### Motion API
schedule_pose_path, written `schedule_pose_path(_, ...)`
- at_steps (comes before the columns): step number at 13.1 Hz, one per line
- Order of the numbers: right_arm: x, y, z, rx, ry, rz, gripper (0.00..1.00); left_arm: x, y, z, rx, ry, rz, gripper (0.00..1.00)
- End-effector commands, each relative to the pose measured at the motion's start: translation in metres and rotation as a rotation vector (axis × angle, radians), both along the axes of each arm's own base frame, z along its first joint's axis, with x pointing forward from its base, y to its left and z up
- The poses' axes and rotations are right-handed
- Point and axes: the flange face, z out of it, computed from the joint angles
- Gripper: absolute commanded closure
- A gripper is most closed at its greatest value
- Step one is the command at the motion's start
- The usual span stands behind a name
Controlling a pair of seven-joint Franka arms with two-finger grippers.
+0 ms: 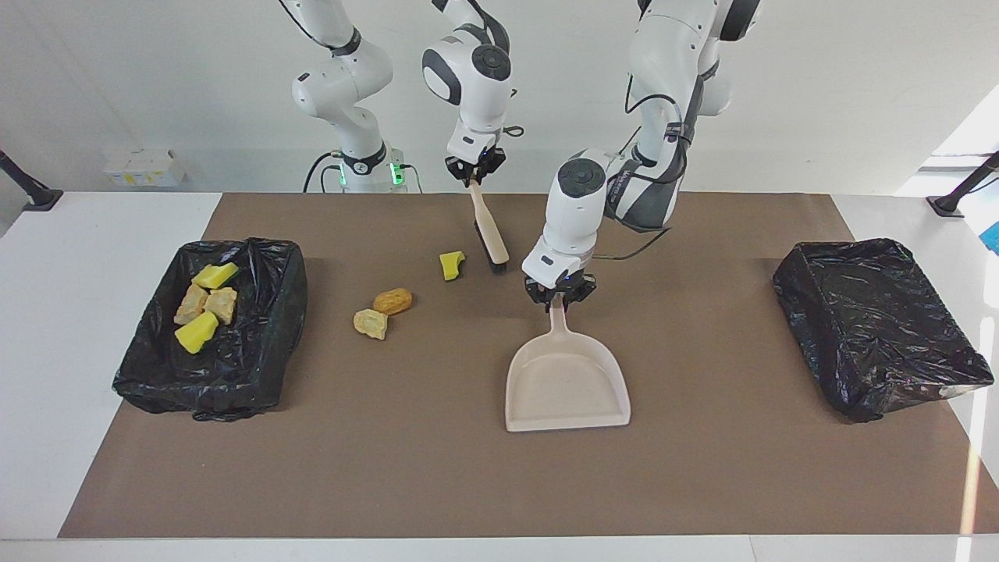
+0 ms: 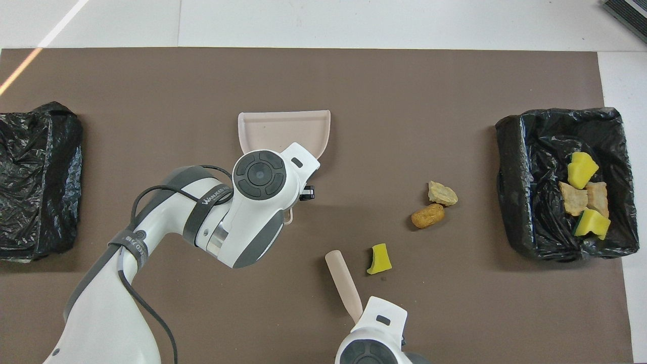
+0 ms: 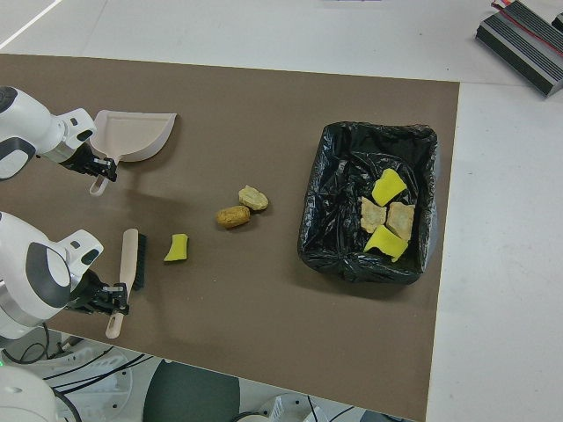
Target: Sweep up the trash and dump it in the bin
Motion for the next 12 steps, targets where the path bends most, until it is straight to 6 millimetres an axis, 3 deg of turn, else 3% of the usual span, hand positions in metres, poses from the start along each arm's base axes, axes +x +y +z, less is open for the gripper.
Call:
schedule_pose_path(1,-0.001,-0.023,-0.008,0.023,0.050,0.097,1.00,-0.009,0.005,0.006,0.029,0.001,0.002,0.94)
schedule_pose_path(5,0.010,-0.042,-0.015,0.027,0.055,0.159,1.00,0.006,0.021,0.011,0.026,-0.019,-0.083,1.00)
schedule_pose_path(9,0.046,-0.074,-0.026,0.016,0.023,0.124,1.00,0.061,0.084,0.037,0.022,-0.067,-0.232,1.00)
schedule_pose_path(12,0.065,-0.088,-0.028,0.025,0.008,0.059,1.00,0.083,0.135,0.054,0.040,-0.056,-0.269,1.00)
